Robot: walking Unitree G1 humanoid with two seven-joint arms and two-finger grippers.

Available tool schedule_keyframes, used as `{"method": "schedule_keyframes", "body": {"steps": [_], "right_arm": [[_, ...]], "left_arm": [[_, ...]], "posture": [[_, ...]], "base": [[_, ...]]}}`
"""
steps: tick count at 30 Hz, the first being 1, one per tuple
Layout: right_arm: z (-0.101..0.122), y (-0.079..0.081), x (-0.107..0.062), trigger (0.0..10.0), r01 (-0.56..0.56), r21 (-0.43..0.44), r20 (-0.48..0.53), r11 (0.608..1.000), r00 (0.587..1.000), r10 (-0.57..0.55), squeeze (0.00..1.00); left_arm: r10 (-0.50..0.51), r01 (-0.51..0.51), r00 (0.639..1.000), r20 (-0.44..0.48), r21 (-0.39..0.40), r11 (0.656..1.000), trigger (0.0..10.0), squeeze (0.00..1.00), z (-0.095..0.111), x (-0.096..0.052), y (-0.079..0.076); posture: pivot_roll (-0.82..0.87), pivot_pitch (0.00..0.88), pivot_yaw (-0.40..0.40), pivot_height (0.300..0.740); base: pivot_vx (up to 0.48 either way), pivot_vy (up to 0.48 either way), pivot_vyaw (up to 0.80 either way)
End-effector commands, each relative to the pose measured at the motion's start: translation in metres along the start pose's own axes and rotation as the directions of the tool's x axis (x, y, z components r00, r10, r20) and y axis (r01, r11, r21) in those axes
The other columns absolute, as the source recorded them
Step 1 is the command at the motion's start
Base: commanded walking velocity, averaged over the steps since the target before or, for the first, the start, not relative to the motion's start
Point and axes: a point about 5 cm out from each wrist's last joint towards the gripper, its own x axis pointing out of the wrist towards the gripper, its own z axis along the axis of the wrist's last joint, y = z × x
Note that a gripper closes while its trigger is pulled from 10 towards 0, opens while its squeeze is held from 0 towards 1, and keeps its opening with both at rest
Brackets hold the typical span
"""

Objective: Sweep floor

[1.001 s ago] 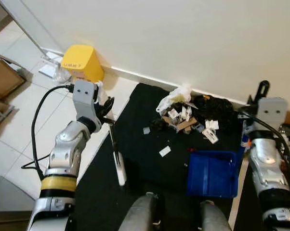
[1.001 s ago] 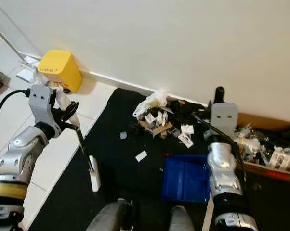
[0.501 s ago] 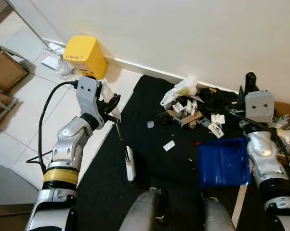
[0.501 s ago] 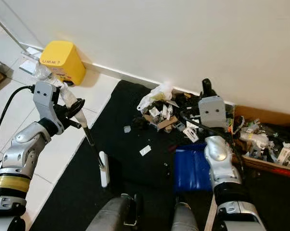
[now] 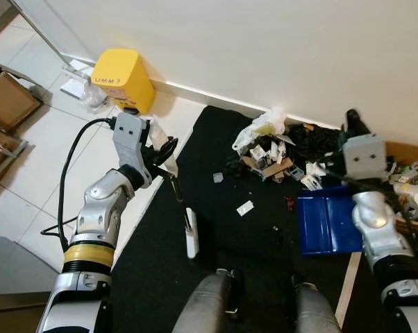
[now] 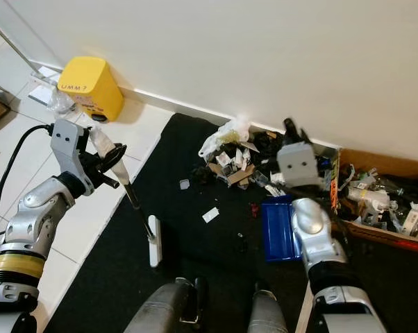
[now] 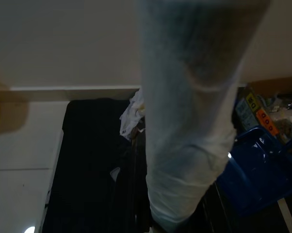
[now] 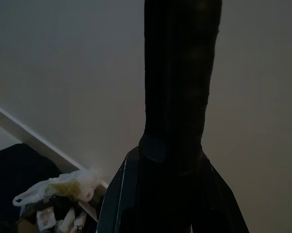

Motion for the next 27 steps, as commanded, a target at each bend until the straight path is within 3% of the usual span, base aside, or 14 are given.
{"method": "schedule_keyframes", "body": {"steps": [1, 5, 7, 8, 11, 17, 24, 27], "right_arm": [[-0.011, 0.022, -0.021, 10.0, -0.076, 0.010, -0.047, 0.997, 0.996, 0.077, 0.00], [-0.011, 0.031, -0.028, 10.0, -0.074, 0.057, -0.059, 0.996, 0.995, 0.077, 0.00], [-0.012, 0.037, -0.029, 10.0, -0.020, 0.145, -0.087, 0.989, 0.996, 0.033, 0.00], [-0.012, 0.037, -0.029, 10.0, -0.020, 0.145, -0.087, 0.989, 0.996, 0.033, 0.00], [-0.011, 0.041, -0.027, 10.0, 0.089, 0.275, -0.134, 0.957, 0.990, -0.054, 0.00], [-0.012, 0.035, -0.025, 10.0, 0.130, 0.289, -0.143, 0.949, 0.985, -0.091, 0.00], [-0.008, 0.008, -0.022, 10.0, 0.198, 0.318, -0.101, 0.927, 0.980, -0.174, 0.00], [-0.008, 0.010, -0.021, 10.0, 0.184, 0.341, -0.102, 0.922, 0.982, -0.158, 0.00]], "left_arm": [[0.021, -0.021, 1.000, -0.001, 0.001, 1.000, 10.0, 0.00, -0.004, -0.012, 0.005], [0.023, -0.023, 1.000, 0.000, -0.003, 1.000, 10.0, 0.00, -0.006, -0.014, 0.005], [0.021, -0.021, 1.000, 0.004, -0.008, 1.000, 10.0, 0.00, -0.006, -0.014, 0.005], [0.021, -0.021, 1.000, 0.004, -0.008, 1.000, 10.0, 0.00, -0.006, -0.014, 0.005], [0.017, -0.017, 1.000, 0.013, -0.012, 1.000, 10.0, 0.00, -0.005, -0.013, 0.004], [-0.019, 0.019, 1.000, 0.001, 0.015, 1.000, 10.0, 0.00, -0.004, -0.012, 0.005], [-0.040, 0.040, 0.999, 0.012, 0.037, 0.999, 10.0, 0.00, 0.003, 0.000, 0.009], [-0.044, 0.044, 0.999, 0.013, 0.036, 0.998, 10.0, 0.00, 0.004, 0.001, 0.009]], "posture": [[0.24, 0.366, 0.182, 0.740], [0.24, 0.367, 0.180, 0.740], [0.24, 0.367, 0.180, 0.740], [0.24, 0.367, 0.180, 0.740], [0.25, 0.364, 0.182, 0.740], [0.25, 0.361, 0.179, 0.740], [0.22, 0.355, 0.193, 0.740], [0.23, 0.353, 0.196, 0.740]], "base": [[0.000, 0.000, 0.00], [0.000, 0.000, 0.00], [0.000, 0.000, 0.00], [0.000, 0.000, 0.00], [0.000, 0.000, 0.00], [0.000, 0.000, 0.00], [0.000, 0.000, 0.00], [0.000, 0.000, 0.00]]}}
